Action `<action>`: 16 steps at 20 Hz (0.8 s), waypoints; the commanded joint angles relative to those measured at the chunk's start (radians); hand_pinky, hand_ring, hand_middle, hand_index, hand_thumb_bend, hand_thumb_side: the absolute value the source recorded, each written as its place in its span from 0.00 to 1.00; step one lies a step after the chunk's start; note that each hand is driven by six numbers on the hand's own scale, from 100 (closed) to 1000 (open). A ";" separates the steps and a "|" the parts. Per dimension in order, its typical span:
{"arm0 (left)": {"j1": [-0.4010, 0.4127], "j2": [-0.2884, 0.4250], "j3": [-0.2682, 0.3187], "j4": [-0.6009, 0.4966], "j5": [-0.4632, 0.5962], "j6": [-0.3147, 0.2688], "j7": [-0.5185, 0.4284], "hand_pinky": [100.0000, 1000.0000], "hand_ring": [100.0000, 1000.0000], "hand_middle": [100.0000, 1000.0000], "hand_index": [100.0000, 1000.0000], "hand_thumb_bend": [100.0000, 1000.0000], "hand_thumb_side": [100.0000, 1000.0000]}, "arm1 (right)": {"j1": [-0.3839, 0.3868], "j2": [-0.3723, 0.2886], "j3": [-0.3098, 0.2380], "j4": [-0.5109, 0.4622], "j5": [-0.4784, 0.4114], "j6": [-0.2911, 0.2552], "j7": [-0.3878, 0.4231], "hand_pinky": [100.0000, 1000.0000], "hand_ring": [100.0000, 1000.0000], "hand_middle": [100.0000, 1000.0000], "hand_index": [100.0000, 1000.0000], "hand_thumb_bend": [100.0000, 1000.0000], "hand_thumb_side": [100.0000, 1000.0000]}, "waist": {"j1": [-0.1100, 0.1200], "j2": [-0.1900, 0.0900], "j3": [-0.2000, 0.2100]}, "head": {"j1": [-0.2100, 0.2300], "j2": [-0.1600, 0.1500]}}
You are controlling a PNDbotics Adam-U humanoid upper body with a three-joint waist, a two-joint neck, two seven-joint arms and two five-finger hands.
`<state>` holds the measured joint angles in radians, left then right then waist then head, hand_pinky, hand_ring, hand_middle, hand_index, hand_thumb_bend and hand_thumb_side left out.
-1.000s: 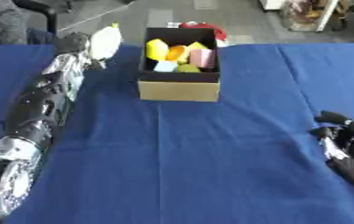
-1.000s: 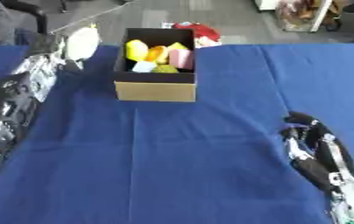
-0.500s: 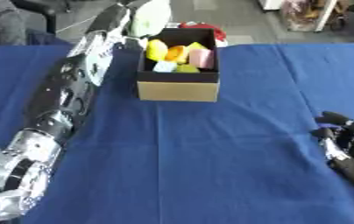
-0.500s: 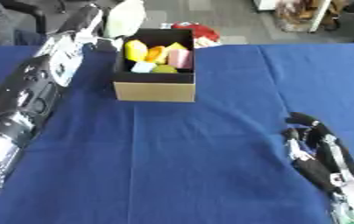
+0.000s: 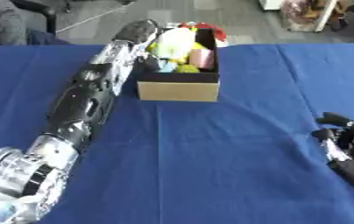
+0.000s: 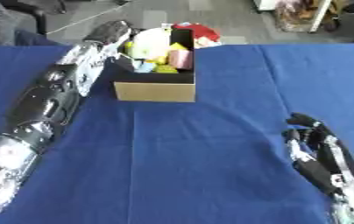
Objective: Pick up objects on the table and place them in the box.
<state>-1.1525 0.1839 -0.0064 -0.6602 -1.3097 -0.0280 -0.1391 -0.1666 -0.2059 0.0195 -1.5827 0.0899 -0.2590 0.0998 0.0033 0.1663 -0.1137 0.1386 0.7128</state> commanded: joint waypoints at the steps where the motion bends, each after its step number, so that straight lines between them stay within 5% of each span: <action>1: -0.020 0.015 0.007 -0.028 -0.020 0.013 -0.004 0.85 0.84 0.87 0.94 0.39 0.45 | -0.009 -0.007 0.001 -0.011 0.005 0.002 -0.002 0.73 0.62 0.71 0.82 0.00 0.24 | -0.011 -0.017 0.002 | 0.002 -0.009; 5: -0.020 0.036 0.023 -0.056 0.020 0.015 -0.032 0.88 0.89 0.93 0.97 0.50 0.70 | -0.009 -0.007 0.001 -0.011 0.006 0.001 -0.002 0.73 0.62 0.71 0.82 0.00 0.24 | -0.010 -0.018 0.004 | 0.001 -0.010; 7: -0.019 0.053 0.033 -0.082 0.051 0.018 -0.041 0.87 0.88 0.92 0.96 0.48 0.74 | -0.009 -0.008 0.001 -0.011 0.007 0.002 -0.003 0.73 0.62 0.71 0.82 0.00 0.24 | -0.009 -0.018 0.004 | 0.000 -0.010; 9: -0.013 0.074 0.042 -0.130 0.114 0.019 -0.028 0.84 0.85 0.88 0.95 0.40 0.69 | -0.009 -0.008 0.000 -0.012 0.008 0.001 -0.004 0.73 0.62 0.71 0.82 0.00 0.24 | -0.009 -0.018 0.005 | -0.003 -0.010; 13: 0.022 0.141 0.041 -0.295 0.372 -0.019 0.046 0.78 0.79 0.80 0.89 0.00 0.43 | -0.010 -0.011 -0.002 -0.013 0.009 0.001 -0.007 0.73 0.62 0.71 0.82 0.00 0.25 | -0.004 -0.019 0.010 | -0.002 -0.008; 16: 0.096 0.209 0.014 -0.463 0.661 -0.087 0.078 0.75 0.76 0.76 0.86 0.00 0.35 | -0.012 -0.012 -0.002 -0.016 0.011 0.001 -0.008 0.73 0.62 0.71 0.82 0.00 0.25 | 0.001 -0.019 0.016 | 0.000 -0.006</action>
<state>-1.0394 0.3428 0.0143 -1.0504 -0.7460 -0.0924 -0.0747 -0.1669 -0.2053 0.0193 -1.5826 0.0947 -0.2573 0.0969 0.0037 0.1659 -0.0981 0.1379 0.7120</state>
